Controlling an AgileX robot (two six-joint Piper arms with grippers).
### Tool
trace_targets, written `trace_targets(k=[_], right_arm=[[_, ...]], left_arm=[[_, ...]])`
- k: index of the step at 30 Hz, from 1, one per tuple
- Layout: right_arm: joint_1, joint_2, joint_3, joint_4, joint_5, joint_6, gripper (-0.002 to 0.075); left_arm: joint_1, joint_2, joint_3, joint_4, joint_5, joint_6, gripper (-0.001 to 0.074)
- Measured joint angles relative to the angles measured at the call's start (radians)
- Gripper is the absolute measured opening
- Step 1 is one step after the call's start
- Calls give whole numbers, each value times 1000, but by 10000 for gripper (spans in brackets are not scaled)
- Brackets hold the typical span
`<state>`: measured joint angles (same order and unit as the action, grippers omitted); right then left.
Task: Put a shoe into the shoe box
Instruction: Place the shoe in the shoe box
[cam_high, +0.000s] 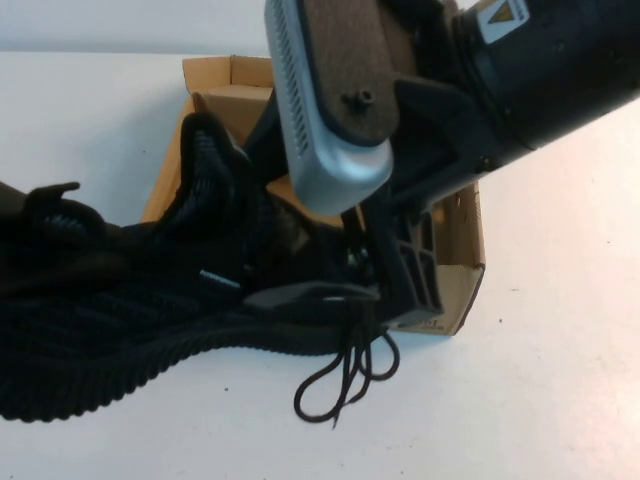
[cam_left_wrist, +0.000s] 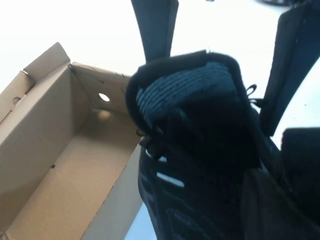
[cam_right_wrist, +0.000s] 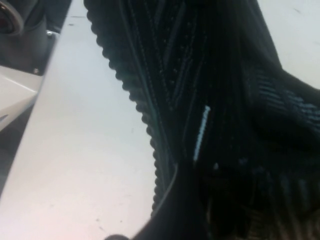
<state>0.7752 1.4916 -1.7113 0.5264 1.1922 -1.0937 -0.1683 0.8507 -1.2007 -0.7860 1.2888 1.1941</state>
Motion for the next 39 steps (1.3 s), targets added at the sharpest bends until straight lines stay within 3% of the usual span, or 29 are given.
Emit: trace_targets(k=[6,9,13,15,22,25,28,31,34,39], right_arm=[[0,19,0,14,32,-2,475],[0,19,0,17,34,-2,360],[0,19,0,17,38,-2,116],[0,19,0,17,43,-3,55],[0,20,0,17,45,-3,17],[0,22,0,17,54,-3,17],[0,25,2,9,61,3,17],[0,28,2,-21,59,33,16],[0,28,2,-81,17,104,16],[0,28,2,-270,-77,269,15]], left_arm=[[0,0,0,3,4,7,32],[0,0,0,3,4,14,31],[0,0,0,4,4,16,31],[0,0,0,4,4,16,31],[0,0,0,4,4,2,43],[0,0,0,-17,-6,-46,148],[0,-2,0,-31,-19,-104,390],[0,-2,0,-33,-29,-157,583],[0,-2,0,-35,-59,-194,658],[0,-32,0,-30,-142,-229,668]])
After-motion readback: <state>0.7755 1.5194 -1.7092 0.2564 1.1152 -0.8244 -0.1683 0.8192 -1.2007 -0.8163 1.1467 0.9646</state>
